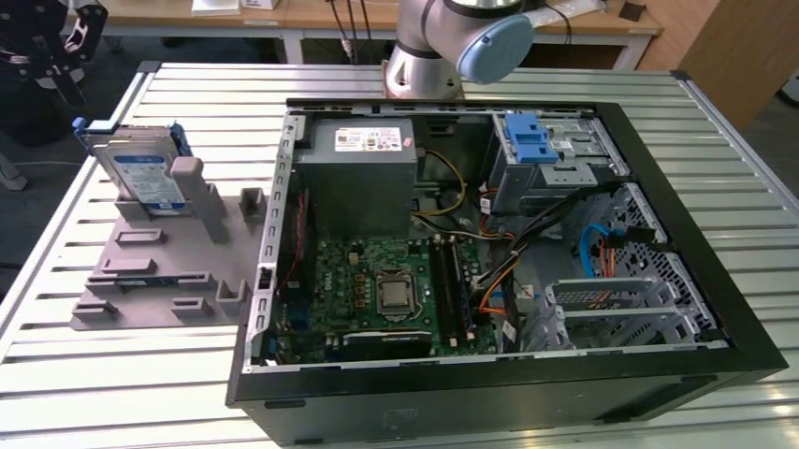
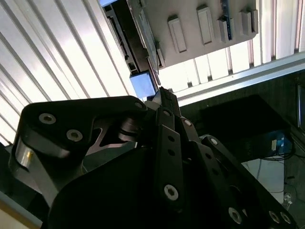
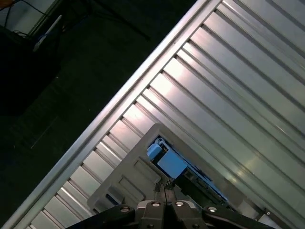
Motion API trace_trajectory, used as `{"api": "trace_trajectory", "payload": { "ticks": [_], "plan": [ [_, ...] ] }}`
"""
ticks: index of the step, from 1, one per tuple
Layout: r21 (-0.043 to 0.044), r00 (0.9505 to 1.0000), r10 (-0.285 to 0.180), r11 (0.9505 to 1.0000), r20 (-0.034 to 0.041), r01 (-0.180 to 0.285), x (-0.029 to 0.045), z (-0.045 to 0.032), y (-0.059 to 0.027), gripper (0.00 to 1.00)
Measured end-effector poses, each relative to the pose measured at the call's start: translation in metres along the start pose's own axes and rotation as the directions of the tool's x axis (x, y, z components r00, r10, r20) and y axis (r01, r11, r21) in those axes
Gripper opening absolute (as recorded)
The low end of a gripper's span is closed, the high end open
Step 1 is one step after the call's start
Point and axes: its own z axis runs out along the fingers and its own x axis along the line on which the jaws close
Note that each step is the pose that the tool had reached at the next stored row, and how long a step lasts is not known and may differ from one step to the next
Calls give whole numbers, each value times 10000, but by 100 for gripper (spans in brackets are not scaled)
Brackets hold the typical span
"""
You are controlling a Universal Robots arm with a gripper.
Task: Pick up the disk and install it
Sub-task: 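Pick up the disk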
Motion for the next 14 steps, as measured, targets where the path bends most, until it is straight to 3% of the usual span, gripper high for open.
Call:
{"api": "trace_trajectory", "payload": {
  "ticks": [14],
  "plan": [
    [41, 9944, -1056, 9944, -45, 1057, 0, -1, 0, 11]
  ]
}}
